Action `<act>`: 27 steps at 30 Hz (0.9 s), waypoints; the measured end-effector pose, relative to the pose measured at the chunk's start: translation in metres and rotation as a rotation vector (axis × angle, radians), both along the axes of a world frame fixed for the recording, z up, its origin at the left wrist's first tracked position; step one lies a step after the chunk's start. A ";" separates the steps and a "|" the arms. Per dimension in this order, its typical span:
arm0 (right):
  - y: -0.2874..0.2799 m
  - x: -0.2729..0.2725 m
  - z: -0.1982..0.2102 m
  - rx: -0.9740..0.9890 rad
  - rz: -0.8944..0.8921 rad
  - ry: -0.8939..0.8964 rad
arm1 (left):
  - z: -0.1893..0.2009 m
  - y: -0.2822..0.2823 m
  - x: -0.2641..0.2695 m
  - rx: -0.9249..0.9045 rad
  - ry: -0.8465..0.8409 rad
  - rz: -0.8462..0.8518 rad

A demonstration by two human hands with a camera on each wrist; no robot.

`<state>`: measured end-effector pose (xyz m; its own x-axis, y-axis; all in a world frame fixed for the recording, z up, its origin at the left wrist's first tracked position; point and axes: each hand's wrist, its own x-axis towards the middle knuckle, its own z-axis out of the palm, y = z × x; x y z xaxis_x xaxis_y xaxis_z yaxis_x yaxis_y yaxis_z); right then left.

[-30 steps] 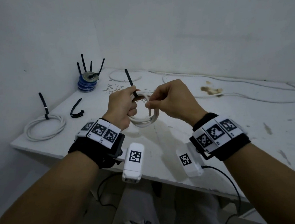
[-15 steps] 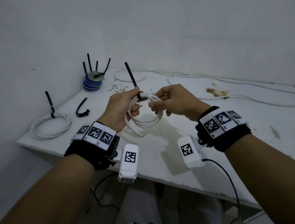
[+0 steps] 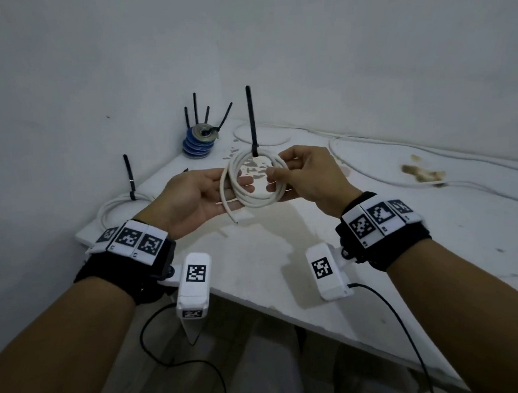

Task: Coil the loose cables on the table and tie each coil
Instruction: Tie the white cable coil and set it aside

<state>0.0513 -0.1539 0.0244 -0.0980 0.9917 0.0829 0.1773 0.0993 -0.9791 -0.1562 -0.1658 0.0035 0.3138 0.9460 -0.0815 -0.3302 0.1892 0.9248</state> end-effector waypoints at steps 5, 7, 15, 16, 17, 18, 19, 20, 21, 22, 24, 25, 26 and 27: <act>0.013 -0.045 -0.007 0.005 -0.023 0.006 | -0.013 -0.004 -0.044 0.044 0.012 0.085; 0.017 -0.064 -0.009 -0.008 -0.013 0.011 | -0.017 -0.007 -0.058 0.047 0.010 0.172; 0.026 -0.131 -0.018 -0.071 0.058 0.044 | -0.025 -0.009 -0.096 0.069 0.218 0.606; 0.027 -0.138 -0.019 -0.080 0.064 0.045 | -0.025 -0.009 -0.103 0.058 0.218 0.624; 0.029 -0.144 -0.019 -0.090 0.065 0.045 | -0.026 -0.009 -0.110 0.042 0.216 0.621; 0.030 -0.150 -0.020 -0.107 0.064 0.053 | -0.025 -0.010 -0.118 0.032 0.212 0.600; 0.031 -0.156 -0.021 -0.131 0.064 0.071 | -0.025 -0.012 -0.125 0.034 0.210 0.575; 0.032 -0.161 -0.022 -0.159 0.072 0.094 | -0.023 -0.013 -0.132 0.048 0.211 0.557; 0.033 -0.165 -0.023 -0.187 0.089 0.120 | -0.022 -0.014 -0.138 0.065 0.226 0.557; 0.034 -0.169 -0.023 -0.211 0.115 0.149 | -0.021 -0.015 -0.144 0.079 0.258 0.575; 0.034 -0.176 -0.024 -0.249 0.183 0.201 | -0.019 -0.015 -0.153 0.106 0.364 0.644; 0.035 -0.179 -0.023 -0.262 0.215 0.214 | -0.021 -0.014 -0.155 0.118 0.419 0.685; 0.035 -0.182 -0.023 -0.267 0.240 0.213 | -0.022 -0.013 -0.158 0.131 0.457 0.723; 0.035 -0.185 -0.022 -0.262 0.252 0.199 | -0.024 -0.012 -0.160 0.138 0.471 0.756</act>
<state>-0.1335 -0.1189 0.0021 -0.3483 0.9287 -0.1273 -0.0163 -0.1417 -0.9898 -0.3159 -0.1775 -0.0204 -0.4334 0.8971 0.0855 0.0978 -0.0475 0.9941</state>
